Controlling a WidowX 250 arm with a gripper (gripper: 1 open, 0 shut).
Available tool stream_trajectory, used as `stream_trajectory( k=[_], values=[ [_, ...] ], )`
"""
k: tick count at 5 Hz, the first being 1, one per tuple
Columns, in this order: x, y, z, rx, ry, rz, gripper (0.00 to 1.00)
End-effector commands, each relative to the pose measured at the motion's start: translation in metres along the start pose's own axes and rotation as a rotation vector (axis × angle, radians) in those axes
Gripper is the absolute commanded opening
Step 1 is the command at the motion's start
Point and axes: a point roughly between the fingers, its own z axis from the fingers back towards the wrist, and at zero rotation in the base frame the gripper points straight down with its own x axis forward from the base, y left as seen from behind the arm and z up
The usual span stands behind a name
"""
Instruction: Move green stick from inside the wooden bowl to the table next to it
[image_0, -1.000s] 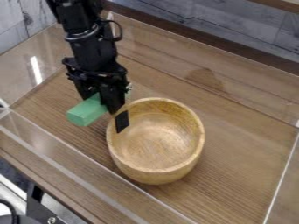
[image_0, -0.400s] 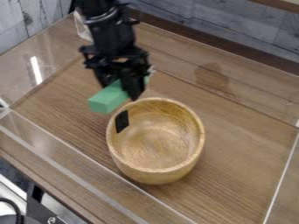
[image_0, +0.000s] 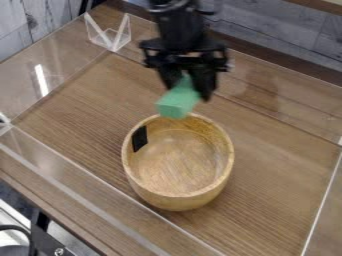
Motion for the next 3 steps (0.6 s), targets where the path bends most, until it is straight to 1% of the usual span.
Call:
stream_trajectory(
  k=[1,2,3],
  values=[
    [0.011,0.036,0.020,0.018,-0.073,0.020,0.00],
    [0.014,0.075,0.029,0.035,-0.092,0.044,0.00],
    [0.017,0.042,0.016,0.025,-0.095,0.019,0.00]
  ],
)
